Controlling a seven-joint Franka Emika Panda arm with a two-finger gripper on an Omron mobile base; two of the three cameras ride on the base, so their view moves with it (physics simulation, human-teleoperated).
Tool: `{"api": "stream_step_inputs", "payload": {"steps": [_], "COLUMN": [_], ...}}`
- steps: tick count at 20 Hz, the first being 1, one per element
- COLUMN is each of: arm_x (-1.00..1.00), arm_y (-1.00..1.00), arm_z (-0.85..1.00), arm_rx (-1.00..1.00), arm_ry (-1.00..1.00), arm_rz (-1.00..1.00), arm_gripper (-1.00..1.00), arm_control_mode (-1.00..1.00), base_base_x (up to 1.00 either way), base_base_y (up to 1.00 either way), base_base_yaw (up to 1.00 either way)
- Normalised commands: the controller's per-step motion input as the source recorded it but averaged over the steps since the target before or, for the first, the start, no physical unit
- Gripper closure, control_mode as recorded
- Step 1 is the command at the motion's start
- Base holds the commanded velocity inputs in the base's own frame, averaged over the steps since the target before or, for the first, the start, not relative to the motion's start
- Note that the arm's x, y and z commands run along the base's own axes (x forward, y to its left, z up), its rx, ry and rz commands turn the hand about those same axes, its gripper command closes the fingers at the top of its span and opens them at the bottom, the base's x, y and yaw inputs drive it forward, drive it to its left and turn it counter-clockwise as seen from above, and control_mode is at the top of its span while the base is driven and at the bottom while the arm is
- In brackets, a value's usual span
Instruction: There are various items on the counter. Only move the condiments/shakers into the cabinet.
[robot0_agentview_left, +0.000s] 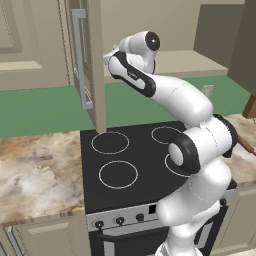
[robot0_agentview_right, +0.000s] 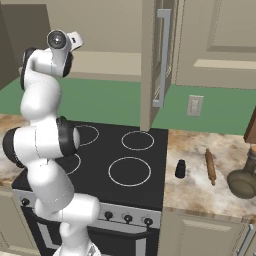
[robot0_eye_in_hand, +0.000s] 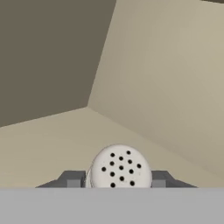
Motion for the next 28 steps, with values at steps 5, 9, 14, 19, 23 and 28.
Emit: {"api": "stream_step_inputs", "payload": {"steps": [5, 9, 14, 19, 23, 28], "arm_x": [0.26, 0.27, 0.30, 0.28, -0.66, -1.00], "arm_y": [0.01, 0.04, 0.01, 0.06, -0.12, -0.37], "arm_z": [-0.11, 0.00, 0.00, 0.00, 0.26, 0.13], "arm_rx": [-0.02, 0.00, 0.00, 0.00, 0.00, 0.02], "arm_ry": [0.00, 0.00, 0.00, 0.00, -0.12, -0.07], "arm_rz": [0.00, 0.00, 0.00, 0.00, 0.00, -0.02], "arm_gripper": [-1.00, -1.00, -1.00, -1.00, -1.00, -1.00], "arm_control_mode": [-1.00, -1.00, -1.00, -1.00, -1.00, -1.00], "base_base_x": [0.00, 0.00, 0.00, 0.00, 0.00, 0.00], "base_base_y": [0.00, 0.00, 0.00, 0.00, 0.00, 0.00], "base_base_yaw": [0.00, 0.00, 0.00, 0.00, 0.00, 0.00]}}
